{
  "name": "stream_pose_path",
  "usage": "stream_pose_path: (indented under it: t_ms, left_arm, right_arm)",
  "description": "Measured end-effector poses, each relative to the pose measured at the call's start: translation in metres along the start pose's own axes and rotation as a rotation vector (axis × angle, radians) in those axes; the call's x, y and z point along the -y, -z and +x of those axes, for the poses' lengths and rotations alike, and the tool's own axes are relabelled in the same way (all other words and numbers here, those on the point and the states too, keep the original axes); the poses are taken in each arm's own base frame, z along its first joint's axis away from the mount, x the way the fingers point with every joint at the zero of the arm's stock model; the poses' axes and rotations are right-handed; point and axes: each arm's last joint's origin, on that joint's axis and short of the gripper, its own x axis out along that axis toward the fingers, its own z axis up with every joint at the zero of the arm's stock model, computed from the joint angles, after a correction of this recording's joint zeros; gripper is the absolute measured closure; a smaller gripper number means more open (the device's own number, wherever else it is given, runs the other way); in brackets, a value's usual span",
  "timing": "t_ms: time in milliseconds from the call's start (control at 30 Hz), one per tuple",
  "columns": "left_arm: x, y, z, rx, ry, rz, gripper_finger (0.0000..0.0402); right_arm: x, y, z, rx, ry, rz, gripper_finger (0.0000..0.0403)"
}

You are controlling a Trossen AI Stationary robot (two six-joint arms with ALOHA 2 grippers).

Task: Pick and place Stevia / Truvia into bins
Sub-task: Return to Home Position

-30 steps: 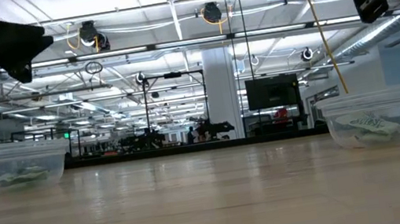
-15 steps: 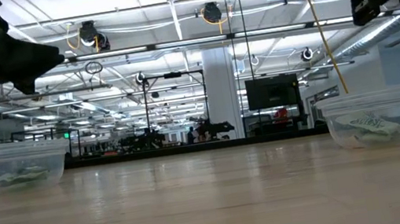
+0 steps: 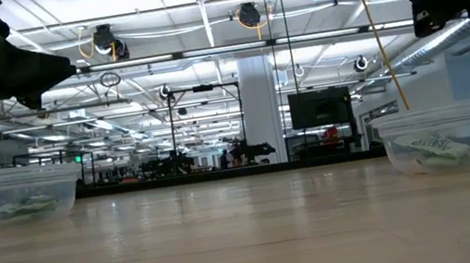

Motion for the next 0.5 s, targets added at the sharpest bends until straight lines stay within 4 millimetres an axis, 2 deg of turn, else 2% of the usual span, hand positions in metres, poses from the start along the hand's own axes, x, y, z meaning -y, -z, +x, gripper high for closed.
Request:
stream_pose_path:
  t_ms: [500]
  left_arm:
    - [0.0000, -0.0001, 0.0000, 0.001, 0.000, 0.000, 0.0284]
  right_arm:
    - [0.0000, 0.0000, 0.0000, 0.000, 0.000, 0.015, 0.0314]
